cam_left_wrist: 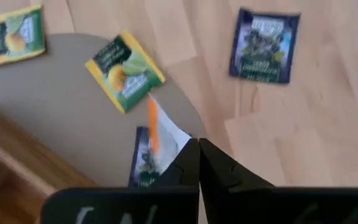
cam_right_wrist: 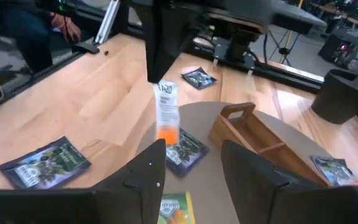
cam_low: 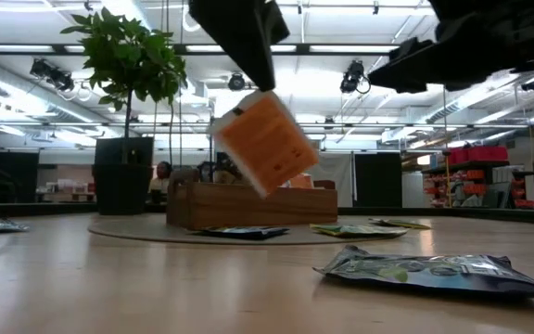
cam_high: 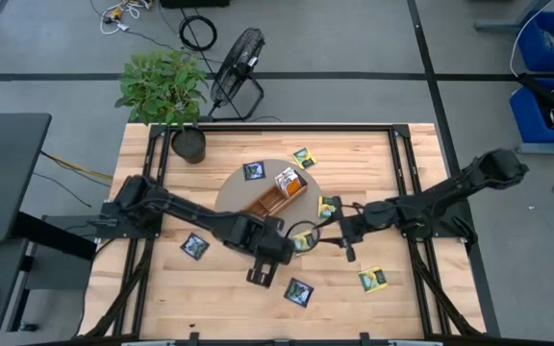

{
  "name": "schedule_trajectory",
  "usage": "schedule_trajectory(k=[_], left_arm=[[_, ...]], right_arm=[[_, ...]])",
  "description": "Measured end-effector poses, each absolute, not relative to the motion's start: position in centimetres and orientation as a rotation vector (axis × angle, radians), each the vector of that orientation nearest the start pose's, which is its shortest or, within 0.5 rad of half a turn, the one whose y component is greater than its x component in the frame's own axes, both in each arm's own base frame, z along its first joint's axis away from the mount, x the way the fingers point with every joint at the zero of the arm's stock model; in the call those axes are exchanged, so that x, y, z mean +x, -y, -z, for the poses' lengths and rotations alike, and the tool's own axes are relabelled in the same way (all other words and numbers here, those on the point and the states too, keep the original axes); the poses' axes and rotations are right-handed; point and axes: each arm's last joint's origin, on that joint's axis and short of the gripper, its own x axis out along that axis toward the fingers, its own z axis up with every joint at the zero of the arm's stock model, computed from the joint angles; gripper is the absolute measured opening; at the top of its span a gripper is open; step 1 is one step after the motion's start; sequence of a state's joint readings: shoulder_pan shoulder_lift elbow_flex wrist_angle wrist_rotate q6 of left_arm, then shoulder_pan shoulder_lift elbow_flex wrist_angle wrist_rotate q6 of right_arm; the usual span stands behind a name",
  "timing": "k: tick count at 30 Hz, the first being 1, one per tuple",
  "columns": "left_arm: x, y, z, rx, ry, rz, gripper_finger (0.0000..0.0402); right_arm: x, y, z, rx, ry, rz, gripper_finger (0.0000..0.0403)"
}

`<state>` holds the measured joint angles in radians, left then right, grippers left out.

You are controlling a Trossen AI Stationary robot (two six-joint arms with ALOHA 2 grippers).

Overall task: Pick & Place Tea
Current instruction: Put the orange tea bag into the right section of the wooden organizer

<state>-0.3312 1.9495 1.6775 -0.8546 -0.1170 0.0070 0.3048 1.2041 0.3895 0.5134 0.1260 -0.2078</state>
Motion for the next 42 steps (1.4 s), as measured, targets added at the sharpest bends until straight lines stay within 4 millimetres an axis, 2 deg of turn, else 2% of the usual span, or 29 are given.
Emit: schedule_trajectory(k=[9, 21, 31, 42], left_arm=[[39.6, 11.9, -25.5, 0.262, -1.078, 0.232, 0.0000], [40.1, 10.2, -25.5, 0.257, -1.078, 0.219, 0.0000], [40.3, 9.5, -25.5, 0.263, -1.076, 0.225, 0.0000], [40.8, 9.0, -25.8, 0.271, -1.028, 0.231, 0.0001]], right_arm=[[26.2, -7.5, -17.3, -0.367, -0.364, -0.203, 0.0165], [29.7, -8.7, -17.3, -0.370, -0.363, -0.251, 0.0165], [30.2, -8.7, -16.7, -0.353, -0.393, -0.245, 0.0165], [30.6, -7.5, -16.7, -0.308, -0.392, -0.200, 0.0164]])
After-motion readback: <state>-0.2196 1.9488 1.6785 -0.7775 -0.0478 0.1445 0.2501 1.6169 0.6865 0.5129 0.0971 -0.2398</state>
